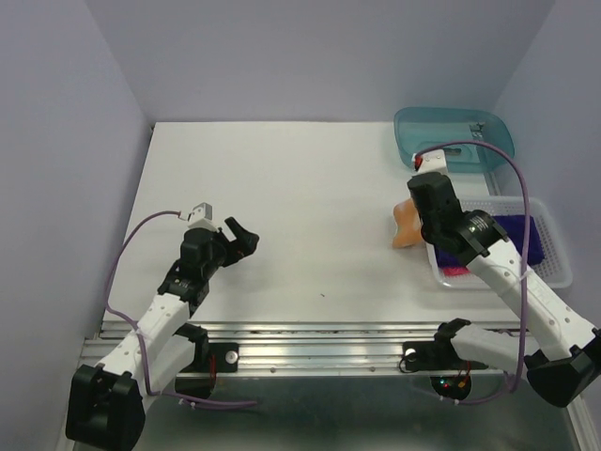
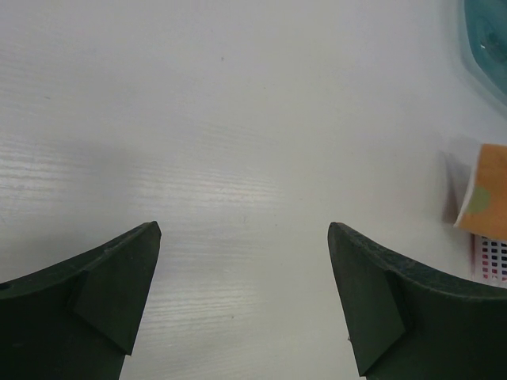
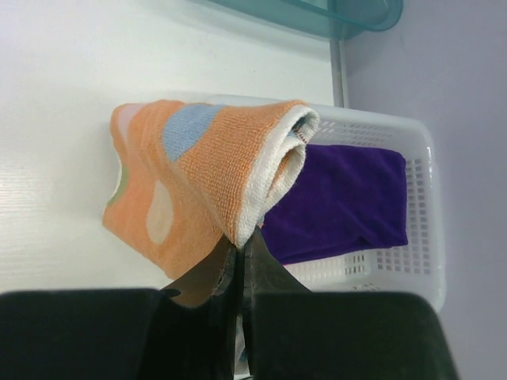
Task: Fold and stack the towels
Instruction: Neatly place the folded towel into the bin
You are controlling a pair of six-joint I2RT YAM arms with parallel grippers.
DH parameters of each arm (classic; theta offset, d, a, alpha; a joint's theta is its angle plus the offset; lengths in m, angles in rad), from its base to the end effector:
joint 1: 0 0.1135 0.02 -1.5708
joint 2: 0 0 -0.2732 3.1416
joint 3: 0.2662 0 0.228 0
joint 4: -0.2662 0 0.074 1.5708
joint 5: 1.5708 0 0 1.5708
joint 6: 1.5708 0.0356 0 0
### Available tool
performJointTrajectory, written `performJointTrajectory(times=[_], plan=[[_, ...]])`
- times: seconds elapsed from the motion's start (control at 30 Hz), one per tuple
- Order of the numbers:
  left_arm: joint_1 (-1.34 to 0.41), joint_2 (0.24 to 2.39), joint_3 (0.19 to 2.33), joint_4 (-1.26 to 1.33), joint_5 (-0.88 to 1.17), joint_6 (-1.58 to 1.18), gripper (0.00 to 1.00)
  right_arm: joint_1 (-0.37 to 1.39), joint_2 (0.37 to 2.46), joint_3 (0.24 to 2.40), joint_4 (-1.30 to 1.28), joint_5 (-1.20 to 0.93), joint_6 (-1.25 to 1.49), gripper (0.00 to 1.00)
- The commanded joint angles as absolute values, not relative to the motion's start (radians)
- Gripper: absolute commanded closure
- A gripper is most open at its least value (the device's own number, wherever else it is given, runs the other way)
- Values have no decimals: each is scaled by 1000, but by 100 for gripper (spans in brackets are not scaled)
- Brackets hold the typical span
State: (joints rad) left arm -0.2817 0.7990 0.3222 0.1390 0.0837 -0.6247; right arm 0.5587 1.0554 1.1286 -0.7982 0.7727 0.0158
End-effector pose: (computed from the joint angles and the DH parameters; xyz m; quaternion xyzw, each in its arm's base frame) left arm 0.1487 -0.0461 0.2253 -0.1153 0.8074 -0.2836 0.5044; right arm 0.1614 0.0716 0.3611 -0.0775 0.8552 -0.2218 0.4619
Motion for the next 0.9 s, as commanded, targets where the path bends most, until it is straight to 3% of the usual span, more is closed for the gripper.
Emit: performJointTrajectory(times=[0.0,0.27,0.87], plan=[[-287,816,327,193,109,-597,1,546,1055,1233,-914,859,46,99],[-287,842,331,199,112,-589,1,447,1072,1259,-931,851,11,99],[-287,845,337,193,106,-577,1,-165,1233,1206,-686,434,-278,99]])
